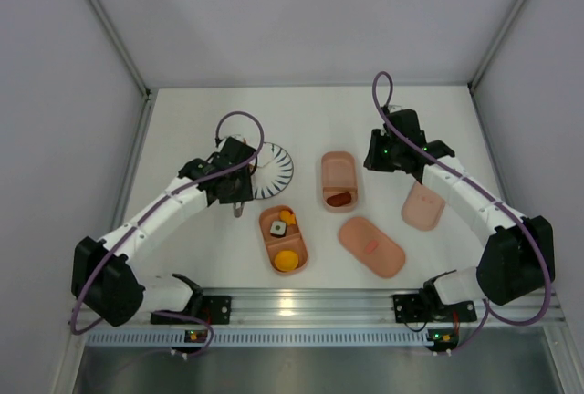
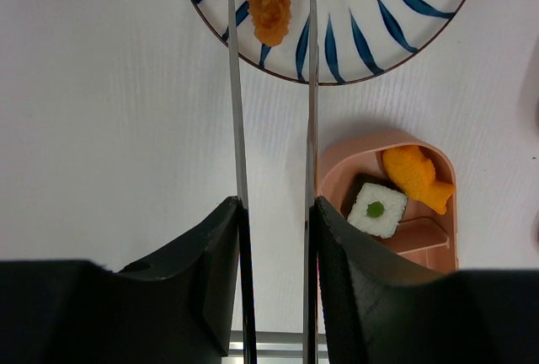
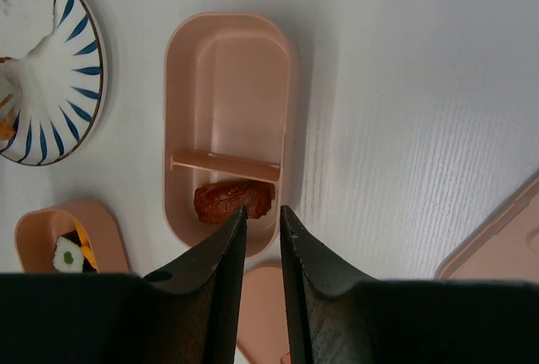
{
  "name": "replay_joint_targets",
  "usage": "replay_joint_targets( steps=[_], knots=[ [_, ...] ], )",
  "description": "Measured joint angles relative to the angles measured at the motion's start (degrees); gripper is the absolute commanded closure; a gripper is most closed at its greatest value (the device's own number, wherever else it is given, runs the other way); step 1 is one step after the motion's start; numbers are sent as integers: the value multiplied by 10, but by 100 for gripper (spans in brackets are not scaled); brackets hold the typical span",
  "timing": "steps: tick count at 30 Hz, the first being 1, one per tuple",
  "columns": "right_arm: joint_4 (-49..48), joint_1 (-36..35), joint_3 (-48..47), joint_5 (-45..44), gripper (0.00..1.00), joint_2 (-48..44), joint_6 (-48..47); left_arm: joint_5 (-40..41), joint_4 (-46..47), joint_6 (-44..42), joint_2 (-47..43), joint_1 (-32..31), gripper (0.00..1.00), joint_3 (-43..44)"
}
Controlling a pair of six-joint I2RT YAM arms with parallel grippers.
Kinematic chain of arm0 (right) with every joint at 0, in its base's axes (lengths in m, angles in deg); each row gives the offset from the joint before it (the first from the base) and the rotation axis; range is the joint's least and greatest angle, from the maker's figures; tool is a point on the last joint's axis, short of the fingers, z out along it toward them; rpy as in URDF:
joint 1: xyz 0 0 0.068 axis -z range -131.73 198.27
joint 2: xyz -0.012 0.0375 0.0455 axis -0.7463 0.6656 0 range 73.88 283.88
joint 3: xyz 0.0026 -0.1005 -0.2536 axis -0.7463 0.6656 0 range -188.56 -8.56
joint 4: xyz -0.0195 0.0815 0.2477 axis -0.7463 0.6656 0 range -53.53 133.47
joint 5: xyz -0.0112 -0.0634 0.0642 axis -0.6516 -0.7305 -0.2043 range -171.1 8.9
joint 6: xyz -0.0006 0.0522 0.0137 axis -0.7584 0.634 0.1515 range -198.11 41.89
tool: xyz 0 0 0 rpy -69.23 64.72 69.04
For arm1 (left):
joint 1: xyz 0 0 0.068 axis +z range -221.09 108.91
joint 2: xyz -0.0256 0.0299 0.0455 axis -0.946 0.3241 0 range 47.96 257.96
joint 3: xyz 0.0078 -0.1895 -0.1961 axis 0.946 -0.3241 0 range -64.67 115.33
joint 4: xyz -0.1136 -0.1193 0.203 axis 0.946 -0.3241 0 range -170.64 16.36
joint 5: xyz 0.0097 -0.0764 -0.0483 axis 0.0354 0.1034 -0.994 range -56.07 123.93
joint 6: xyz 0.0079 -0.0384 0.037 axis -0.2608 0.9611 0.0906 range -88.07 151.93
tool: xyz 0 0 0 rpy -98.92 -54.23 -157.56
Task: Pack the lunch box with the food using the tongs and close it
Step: Pick up the fake food from the plate.
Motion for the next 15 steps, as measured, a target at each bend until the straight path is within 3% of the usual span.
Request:
replay_joint_targets(
  steps=[15],
  knots=[
    [0,-1,0,-1,78,0,3,-2,-50,0,-24,-52,83,78]
  ],
)
